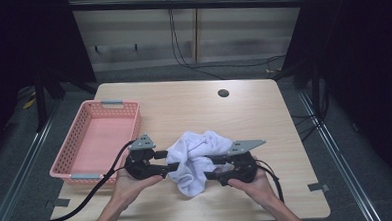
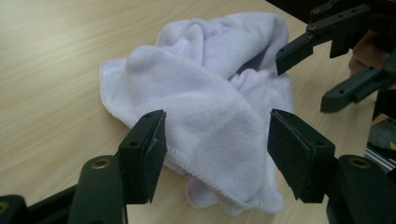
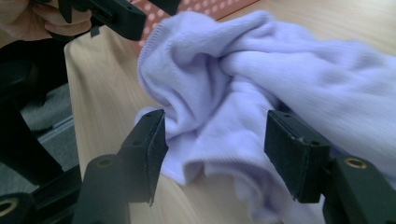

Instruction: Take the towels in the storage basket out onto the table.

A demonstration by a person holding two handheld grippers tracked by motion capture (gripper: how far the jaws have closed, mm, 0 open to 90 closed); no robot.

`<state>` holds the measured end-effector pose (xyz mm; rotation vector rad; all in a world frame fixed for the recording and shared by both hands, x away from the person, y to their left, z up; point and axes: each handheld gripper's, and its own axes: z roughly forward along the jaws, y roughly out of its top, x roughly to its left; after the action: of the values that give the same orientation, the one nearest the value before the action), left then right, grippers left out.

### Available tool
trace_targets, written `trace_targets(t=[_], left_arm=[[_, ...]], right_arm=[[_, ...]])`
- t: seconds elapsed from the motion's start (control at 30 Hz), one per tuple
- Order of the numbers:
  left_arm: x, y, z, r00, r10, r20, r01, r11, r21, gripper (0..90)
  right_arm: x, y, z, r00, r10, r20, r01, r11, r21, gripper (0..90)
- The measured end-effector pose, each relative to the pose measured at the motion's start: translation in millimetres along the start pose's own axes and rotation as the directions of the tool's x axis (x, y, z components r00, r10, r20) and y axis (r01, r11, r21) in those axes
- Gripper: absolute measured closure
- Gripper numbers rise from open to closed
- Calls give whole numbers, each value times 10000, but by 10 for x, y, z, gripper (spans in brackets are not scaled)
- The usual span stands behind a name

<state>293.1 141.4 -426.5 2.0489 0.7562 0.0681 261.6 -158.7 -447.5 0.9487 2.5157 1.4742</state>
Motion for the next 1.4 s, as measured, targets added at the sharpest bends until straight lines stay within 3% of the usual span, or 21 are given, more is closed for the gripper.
trace_targets(t=[0.07, 0.1, 0.13, 0.17, 0.2, 0.27, 0.33, 0.37, 0.43, 0.47, 0.5, 0.6, 0.7, 0.77, 0.83, 1.07, 1.13, 1.17, 1.2, 1.33, 1.4], left_arm=[[43, -63, 88, 9996, -178, 215, 180, 9998, -61, 445], [69, -90, 181, 9991, -221, 363, 223, 9997, -46, 638], [69, -90, 181, 9991, -221, 363, 223, 9997, -46, 706], [77, -77, 227, 9990, -243, 377, 252, 9994, -217, 706], [94, -66, 242, 9972, -449, 605, 472, 9982, -377, 822], [107, -30, 273, 9918, -779, 1015, 846, 9944, -637, 899], [46, 27, 310, 9958, -432, 808, 477, 9974, -546, 900], [18, 48, 323, 9948, -327, 966, 380, 9979, -532, 900], [-29, 73, 334, 9930, -281, 1147, 369, 9964, -757, 887], [-38, 83, 330, 9932, -294, 1129, 384, 9962, -782, 834], [-44, 92, 309, 9945, -325, 994, 411, 9954, -864, 687], [6, 110, 177, 9953, -527, 808, 627, 9899, -1269, 571], [103, 91, 69, 9953, -838, 488, 903, 9845, -1506, 523], [147, 65, 65, 9942, -989, 411, 1039, 9841, -1440, 520], [149, 37, 176, 9961, -842, 258, 865, 9908, -1039, 486], [166, 44, 577, 9959, -810, 405, 835, 9944, -645, 391], [187, 54, 707, 9947, -801, 651, 833, 9954, -469, 446], [169, 41, 786, 9968, -642, 474, 655, 9975, -262, 662], [169, 41, 786, 9968, -642, 474, 655, 9975, -262, 746], [149, 65, 655, 9957, -429, 824, 481, 9969, -620, 821], [128, 126, 508, 9938, -416, 1027, 531, 9923, -1121, 824]], right_arm=[[14, 17, 78, 9999, -66, -88, 67, 9999, 110, 408], [40, 38, 221, 9995, -230, -232, 240, 9989, 404, 416], [40, 38, 221, 9995, -230, -232, 240, 9989, 404, 416], [48, 43, 284, 9991, -335, -275, 348, 9981, 513, 417], [59, 50, 368, 9983, -403, -416, 429, 9970, 641, 422], [70, 59, 433, 9982, -426, -413, 455, 9964, 713, 420], [79, 74, 500, 9973, -334, -650, 377, 9971, 665, 427], [106, 86, 551, 9977, -493, -474, 526, 9960, 727, 531], [105, 86, 570, 9975, -443, -544, 480, 9965, 681, 589], [105, 86, 581, 9969, -471, -627, 510, 9968, 623, 763], [109, 94, 554, 9977, -594, -328, 609, 9971, 446, 835], [74, 122, 452, 9987, -502, -50, 503, 9983, 287, 847], [-82, 230, 89, 9997, -34, 243, 49, 9983, -586, 849], [-118, 256, -10, 9996, 139, 248, -117, 9962, -865, 848], [-216, 307, -232, 9978, 302, 589, -221, 9909, -1328, 848], [-392, 263, -394, 9936, 710, 878, -563, 9856, -1596, 848], [-415, 234, -410, 9921, 799, 963, -635, 9847, -1621, 847], [-432, 214, -429, 9917, 846, 972, -681, 9845, -1619, 847], [-432, 214, -429, 9917, 846, 972, -681, 9845, -1619, 847], [-507, 199, -566, 9859, 1044, 1307, -789, 9792, -1868, 847], [-576, 204, -686, 9812, 1238, 1482, -901, 9723, -2157, 847]])
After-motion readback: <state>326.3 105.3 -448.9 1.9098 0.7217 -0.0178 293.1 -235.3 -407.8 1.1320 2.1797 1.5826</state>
